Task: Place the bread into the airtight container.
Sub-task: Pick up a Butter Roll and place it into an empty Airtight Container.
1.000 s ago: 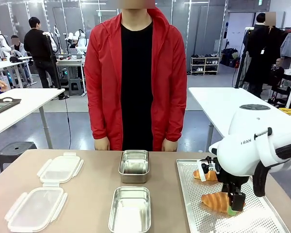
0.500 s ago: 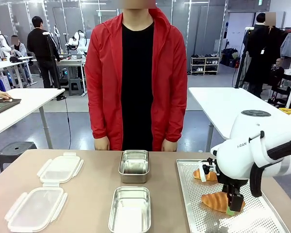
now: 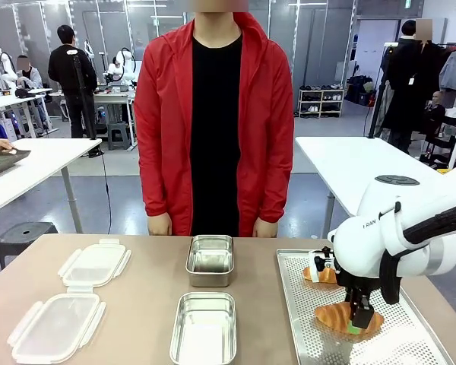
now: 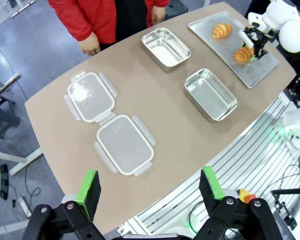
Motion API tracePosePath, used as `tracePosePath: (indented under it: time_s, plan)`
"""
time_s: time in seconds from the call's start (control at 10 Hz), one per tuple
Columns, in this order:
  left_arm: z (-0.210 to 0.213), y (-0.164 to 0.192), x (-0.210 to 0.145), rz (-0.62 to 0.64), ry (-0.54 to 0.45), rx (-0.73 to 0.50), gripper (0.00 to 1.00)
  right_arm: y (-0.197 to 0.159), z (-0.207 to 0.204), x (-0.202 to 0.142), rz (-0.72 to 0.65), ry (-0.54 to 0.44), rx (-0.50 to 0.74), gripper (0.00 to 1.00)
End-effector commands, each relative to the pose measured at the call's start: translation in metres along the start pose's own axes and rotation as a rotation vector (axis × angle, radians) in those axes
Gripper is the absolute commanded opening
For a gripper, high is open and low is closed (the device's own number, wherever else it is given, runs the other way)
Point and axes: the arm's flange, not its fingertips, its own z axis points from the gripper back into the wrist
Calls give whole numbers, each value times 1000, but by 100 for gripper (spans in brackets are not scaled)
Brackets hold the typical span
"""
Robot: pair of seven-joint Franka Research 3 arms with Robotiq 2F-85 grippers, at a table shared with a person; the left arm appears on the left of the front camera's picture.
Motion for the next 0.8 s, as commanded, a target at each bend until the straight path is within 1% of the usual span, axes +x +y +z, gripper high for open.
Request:
tracePosePath:
  time_s: [0.0,0.3,0.4,0.5,0.6,0.7]
  plan:
    - [1,-1,4,-13,-5,-11,100,-1,-6,0,26,-5,23,60]
    - [1,-1,4,-13,-5,-11,100,-2,2,-2,22,-3,26,31]
    - [1,-1,4,-13,-5,-11,100,-3,15,-3,18,-9,9,31]
    - [1,-1,4,-13,-5,-11,100,-5,33,-3,8,7,1,31]
    - [1,-1,4,-13,-5,-11,100,-6,63,0,7,-18,-2,31]
    - [1,-1,4,-13,-5,-11,100,-6,90,7,24,-19,-7,31]
